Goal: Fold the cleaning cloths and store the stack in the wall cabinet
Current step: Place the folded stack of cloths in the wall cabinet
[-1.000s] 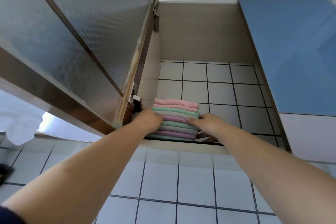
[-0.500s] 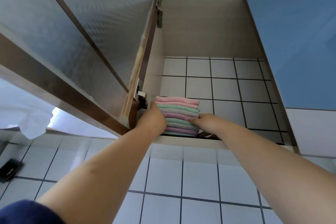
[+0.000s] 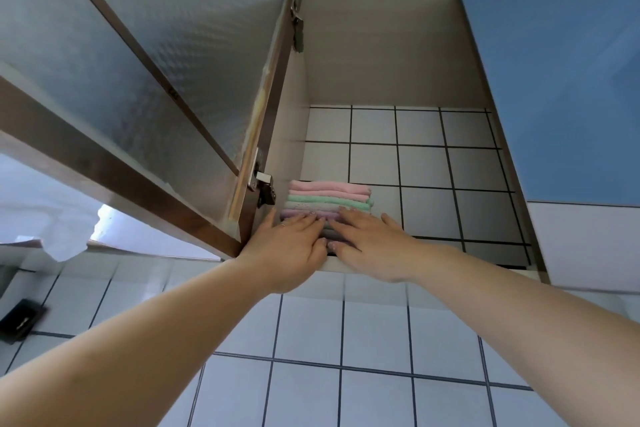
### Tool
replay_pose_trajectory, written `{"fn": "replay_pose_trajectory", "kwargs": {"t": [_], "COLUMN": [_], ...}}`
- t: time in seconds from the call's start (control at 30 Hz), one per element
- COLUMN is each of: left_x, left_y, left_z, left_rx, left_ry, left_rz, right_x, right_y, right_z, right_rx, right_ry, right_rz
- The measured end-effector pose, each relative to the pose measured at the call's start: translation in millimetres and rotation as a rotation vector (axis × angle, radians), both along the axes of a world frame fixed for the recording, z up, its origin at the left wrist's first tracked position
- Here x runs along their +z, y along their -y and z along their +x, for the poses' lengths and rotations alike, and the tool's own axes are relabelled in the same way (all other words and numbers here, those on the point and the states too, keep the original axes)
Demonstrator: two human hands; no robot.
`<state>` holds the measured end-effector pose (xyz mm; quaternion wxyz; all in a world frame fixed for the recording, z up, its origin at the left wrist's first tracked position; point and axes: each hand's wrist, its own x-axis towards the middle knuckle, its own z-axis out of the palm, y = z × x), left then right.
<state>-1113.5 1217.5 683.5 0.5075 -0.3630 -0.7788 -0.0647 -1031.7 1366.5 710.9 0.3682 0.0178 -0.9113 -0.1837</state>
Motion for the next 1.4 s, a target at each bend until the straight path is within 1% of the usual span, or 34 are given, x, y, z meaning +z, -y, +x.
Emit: {"fn": "replay_pose_trajectory", "kwargs": {"t": [0.2, 0.33, 0.43, 0.53, 0.6, 0.67, 0.73, 0.83, 0.97, 1.03, 1.17, 1.27, 1.33, 1.4], "left_x": [7, 18, 22, 18, 10, 1, -7, -26, -52, -65, -95, -109, -122, -133], "left_y": [-2, -4, -5, -5, -5, -5, -6, -6, 3, 10, 15, 21, 27, 33], "left_z": [4, 5, 0, 3, 5, 5, 5, 8, 28, 43, 74, 88, 101, 116], "left_rx": [0.006, 0.033, 0.072, 0.026, 0.0, 0.002, 0.017, -0.064, -0.192, -0.204, -0.207, -0.166, -0.138, -0.129], "left_ry": [0.16, 0.306, 0.354, 0.306, 0.202, 0.064, -0.046, -0.108, -0.211, -0.209, -0.074, -0.044, -0.042, 0.003], "left_rz": [-0.043, -0.092, -0.127, -0.076, -0.015, 0.095, 0.177, 0.259, 0.311, 0.281, 0.263, 0.234, 0.206, 0.203], "right_x": [8, 13, 14, 13, 10, 4, -4, -19, -40, -52, -79, -92, -104, -113], "right_y": [3, 5, 7, 6, 5, 7, 10, 11, 1, -2, -1, 3, 7, 12], "right_z": [-4, -10, -12, -15, -15, -11, -4, 2, 20, 35, 67, 83, 94, 104], "right_rx": [-0.043, -0.058, -0.058, -0.029, 0.015, 0.031, 0.013, 0.039, 0.123, 0.153, 0.167, 0.125, 0.125, 0.118], "right_ry": [0.135, 0.18, 0.2, 0.176, 0.109, -0.01, -0.174, -0.332, -0.377, -0.394, -0.458, -0.41, -0.411, -0.413], "right_rz": [-0.053, -0.059, -0.069, -0.07, -0.053, -0.013, 0.03, 0.058, 0.083, 0.095, 0.137, 0.159, 0.169, 0.193]}}
